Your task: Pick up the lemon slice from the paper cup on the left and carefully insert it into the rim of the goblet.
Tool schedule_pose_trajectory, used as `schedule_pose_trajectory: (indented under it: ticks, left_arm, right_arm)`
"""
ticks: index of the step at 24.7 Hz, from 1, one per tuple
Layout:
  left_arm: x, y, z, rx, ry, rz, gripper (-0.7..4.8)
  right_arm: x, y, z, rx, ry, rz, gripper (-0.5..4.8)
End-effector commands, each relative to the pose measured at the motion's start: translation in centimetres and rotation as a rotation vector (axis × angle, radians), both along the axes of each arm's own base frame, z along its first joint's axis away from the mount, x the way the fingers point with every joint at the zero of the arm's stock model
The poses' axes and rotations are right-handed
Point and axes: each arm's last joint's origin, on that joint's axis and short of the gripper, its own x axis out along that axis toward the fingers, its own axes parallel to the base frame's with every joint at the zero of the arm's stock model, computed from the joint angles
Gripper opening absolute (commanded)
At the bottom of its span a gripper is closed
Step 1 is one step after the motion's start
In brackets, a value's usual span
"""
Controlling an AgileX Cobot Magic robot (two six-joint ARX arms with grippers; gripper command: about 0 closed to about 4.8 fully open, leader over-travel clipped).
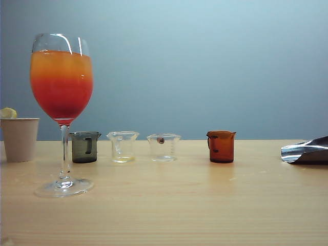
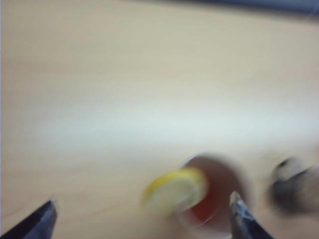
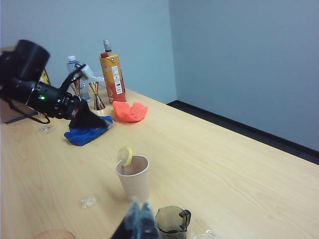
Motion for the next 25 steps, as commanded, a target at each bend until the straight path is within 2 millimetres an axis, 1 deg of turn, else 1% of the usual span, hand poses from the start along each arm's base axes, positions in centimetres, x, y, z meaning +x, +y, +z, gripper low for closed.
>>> schedule_pose_trajectory:
  ticks: [1,5,6,10,12,14,16,21,23,25]
  left_arm:
    - [-0.1,0.1,0.4,0.143,0.105,-0.169,4.79]
    - [-0.1,0.1,0.7,0.24,0.136,-0.319,4.79]
    - [-0.1,-0.3,0.8,0.278,0.135,-0.373,4.79]
    - [-0.1,-0.4,0.4,0.296,0.129,-0.438,4.79]
    - [0.2,-0.6,0.1,0.305,0.125,-0.462,4.79]
    - [0.9,-0.5,-0.7,0.322,0.138,-0.462,4.79]
    - [1.7,-0.5,-1.4,0.376,0.145,-0.477,4.79]
    - [3.1,-0.3,-1.7,0.485,0.106,-0.447,4.79]
    - [4.2,0.2,-1.8,0.54,0.038,-0.419,4.79]
    - [4.7,0.4,-2.0,0.536,0.022,-0.392,4.79]
  right_arm:
    - [-0.1,0.0,0.3,0.01,-0.017,-0.007,-0.05]
    - [-0.1,0.0,0.3,0.01,-0.016,-0.007,-0.05]
    - [-0.1,0.0,0.3,0.008,-0.014,-0.007,-0.05]
    - [0.0,0.0,0.2,0.005,-0.009,-0.008,-0.05]
    - [0.0,0.0,0.2,0.004,-0.008,-0.008,-0.05]
    - [0.0,0.0,0.1,0.003,-0.008,-0.011,-0.05]
    - [0.0,0.0,0.1,0.004,-0.009,-0.011,-0.05]
    - [0.0,0.0,0.2,0.009,-0.016,-0.006,-0.05]
    - [0.0,0.0,0.3,0.015,-0.024,-0.007,-0.05]
    - [0.1,0.0,0.3,0.02,-0.029,-0.012,-0.05]
